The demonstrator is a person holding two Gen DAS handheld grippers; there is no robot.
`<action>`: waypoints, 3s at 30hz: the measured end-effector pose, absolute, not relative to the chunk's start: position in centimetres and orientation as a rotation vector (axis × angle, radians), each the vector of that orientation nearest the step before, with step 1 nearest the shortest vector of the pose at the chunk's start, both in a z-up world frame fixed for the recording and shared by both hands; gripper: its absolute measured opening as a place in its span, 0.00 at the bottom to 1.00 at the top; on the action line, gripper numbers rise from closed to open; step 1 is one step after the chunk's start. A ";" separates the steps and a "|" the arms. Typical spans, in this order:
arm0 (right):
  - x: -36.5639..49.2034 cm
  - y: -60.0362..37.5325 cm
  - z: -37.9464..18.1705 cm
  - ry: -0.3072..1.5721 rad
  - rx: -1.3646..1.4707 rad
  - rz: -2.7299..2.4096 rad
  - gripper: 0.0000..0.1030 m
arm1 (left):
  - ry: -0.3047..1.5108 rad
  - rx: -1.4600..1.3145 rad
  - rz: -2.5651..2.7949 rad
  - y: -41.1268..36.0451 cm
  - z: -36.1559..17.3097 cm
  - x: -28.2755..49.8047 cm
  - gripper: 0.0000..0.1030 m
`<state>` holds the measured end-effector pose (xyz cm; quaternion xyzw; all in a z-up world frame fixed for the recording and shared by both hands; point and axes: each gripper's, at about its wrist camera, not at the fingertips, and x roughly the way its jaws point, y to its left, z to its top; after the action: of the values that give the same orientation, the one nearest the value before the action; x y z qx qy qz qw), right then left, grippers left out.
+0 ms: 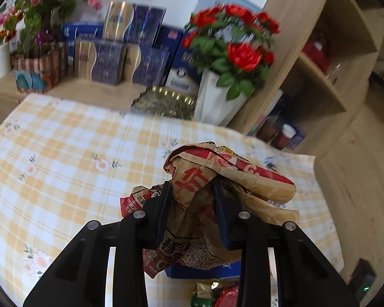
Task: Collect trash
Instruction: 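Lift the brown bag with the left gripper while the right gripper grasps the red can, then lower both held items over the brown bin and open both grippers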
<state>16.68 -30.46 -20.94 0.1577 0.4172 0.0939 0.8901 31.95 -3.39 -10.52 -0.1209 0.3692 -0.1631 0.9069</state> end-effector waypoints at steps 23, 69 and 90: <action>19.0 -25.2 -26.3 0.955 0.499 0.176 0.71 | 0.756 -0.327 -0.320 6.0 -14.1 16.4 0.31; 3.8 -27.0 -15.7 0.608 0.395 0.246 0.14 | 0.933 -0.129 -0.492 0.5 -21.6 2.1 0.31; 3.1 -26.1 -18.5 0.692 0.443 0.313 0.12 | 1.150 -0.158 -0.500 -1.3 -29.4 3.1 0.60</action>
<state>3.09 -26.11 -18.54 0.2143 0.3348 0.1515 0.9050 3.06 -1.28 -29.37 -0.0740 0.5373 -0.2336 0.8070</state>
